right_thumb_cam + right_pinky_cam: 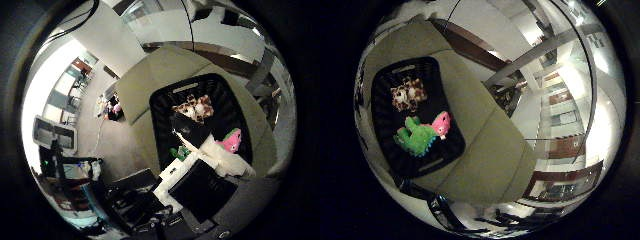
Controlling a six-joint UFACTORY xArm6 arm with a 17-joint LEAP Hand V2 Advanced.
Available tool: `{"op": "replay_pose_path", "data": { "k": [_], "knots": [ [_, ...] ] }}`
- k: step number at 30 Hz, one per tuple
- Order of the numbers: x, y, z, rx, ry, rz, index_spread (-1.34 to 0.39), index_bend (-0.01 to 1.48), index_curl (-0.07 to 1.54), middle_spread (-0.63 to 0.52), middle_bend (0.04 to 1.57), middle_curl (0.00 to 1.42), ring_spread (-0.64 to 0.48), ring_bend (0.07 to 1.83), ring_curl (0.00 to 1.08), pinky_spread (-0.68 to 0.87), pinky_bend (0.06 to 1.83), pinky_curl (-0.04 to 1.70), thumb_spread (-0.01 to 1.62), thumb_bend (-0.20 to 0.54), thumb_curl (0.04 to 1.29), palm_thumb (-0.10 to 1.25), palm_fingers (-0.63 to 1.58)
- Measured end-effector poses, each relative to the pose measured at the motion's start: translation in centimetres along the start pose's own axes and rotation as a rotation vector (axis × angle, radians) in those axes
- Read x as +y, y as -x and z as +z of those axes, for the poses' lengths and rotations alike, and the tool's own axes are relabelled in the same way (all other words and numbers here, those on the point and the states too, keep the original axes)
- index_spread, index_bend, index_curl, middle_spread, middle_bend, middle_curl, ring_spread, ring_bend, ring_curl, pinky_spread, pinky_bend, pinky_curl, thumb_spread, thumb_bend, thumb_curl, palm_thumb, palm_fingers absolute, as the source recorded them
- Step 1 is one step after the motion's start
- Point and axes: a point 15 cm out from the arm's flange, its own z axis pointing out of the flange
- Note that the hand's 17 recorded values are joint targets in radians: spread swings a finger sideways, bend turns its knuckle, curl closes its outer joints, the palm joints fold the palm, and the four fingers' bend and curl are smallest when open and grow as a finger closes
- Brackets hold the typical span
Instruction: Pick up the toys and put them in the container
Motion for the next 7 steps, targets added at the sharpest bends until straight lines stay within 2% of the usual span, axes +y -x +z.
{"op": "replay_pose_path", "data": {
  "k": [7],
  "knots": [
    [0.16,-0.14,0.09,0.000,0.003,0.004,-0.37,0.23,0.43,-0.19,0.34,0.42,-0.29,0.69,0.32,0.09,0.90,-0.01,1.05,-0.024,0.35,0.62,0.44]
  ]
}}
